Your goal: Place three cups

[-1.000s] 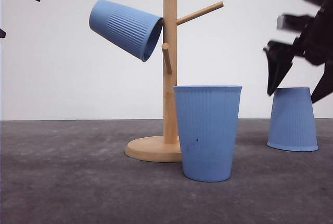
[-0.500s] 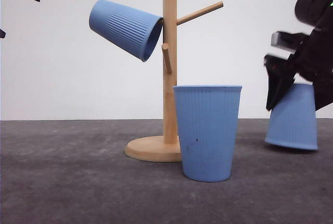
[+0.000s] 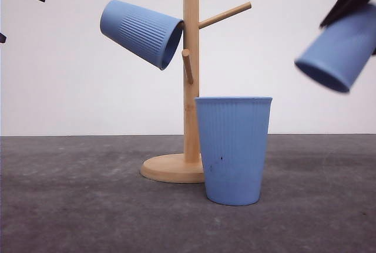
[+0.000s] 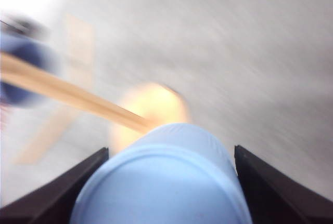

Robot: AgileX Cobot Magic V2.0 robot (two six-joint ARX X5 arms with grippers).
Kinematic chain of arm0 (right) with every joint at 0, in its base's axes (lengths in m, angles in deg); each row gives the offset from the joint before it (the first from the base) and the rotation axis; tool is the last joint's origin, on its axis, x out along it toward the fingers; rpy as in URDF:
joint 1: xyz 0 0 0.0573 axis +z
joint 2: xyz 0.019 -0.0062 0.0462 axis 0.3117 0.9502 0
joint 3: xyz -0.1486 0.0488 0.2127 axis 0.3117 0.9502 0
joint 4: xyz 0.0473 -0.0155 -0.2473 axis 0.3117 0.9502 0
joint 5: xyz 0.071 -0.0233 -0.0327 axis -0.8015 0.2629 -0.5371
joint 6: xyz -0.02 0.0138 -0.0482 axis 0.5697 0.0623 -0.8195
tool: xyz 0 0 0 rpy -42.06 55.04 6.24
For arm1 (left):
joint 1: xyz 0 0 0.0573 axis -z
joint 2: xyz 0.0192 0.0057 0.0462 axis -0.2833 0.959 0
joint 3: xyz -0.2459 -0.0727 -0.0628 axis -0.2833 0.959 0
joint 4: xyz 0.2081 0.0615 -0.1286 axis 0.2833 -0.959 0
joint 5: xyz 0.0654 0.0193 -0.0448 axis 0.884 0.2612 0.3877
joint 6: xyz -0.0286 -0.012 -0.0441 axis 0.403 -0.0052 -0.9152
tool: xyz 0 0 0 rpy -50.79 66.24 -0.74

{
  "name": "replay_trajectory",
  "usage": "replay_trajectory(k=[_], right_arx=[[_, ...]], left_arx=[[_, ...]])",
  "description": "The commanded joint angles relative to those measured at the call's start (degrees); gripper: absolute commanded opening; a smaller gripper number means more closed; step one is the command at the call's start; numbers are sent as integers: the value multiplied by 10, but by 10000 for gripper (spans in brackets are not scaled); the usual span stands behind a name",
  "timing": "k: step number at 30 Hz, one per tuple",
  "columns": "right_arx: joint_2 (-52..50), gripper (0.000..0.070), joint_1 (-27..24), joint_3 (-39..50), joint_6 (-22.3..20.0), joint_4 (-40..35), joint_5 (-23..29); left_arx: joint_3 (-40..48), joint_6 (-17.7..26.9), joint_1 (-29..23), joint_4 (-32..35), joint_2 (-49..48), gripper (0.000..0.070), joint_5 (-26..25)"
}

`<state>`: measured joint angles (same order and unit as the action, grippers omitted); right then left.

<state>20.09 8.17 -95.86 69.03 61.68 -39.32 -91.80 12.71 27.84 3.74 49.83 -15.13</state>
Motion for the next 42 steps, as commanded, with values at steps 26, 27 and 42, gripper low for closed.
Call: replay_trajectory(k=[26,27,42], right_arx=[[11,413,98,38,448,-477,-8],[18,413,109,38,448,-479,-1],[112,449,189,38,442,-496,24]], left_arx=[[-4,4,0,10,2,474,11],[-4,4,0,10,2,474,11],[-4,2,0,10,2,474,10]])
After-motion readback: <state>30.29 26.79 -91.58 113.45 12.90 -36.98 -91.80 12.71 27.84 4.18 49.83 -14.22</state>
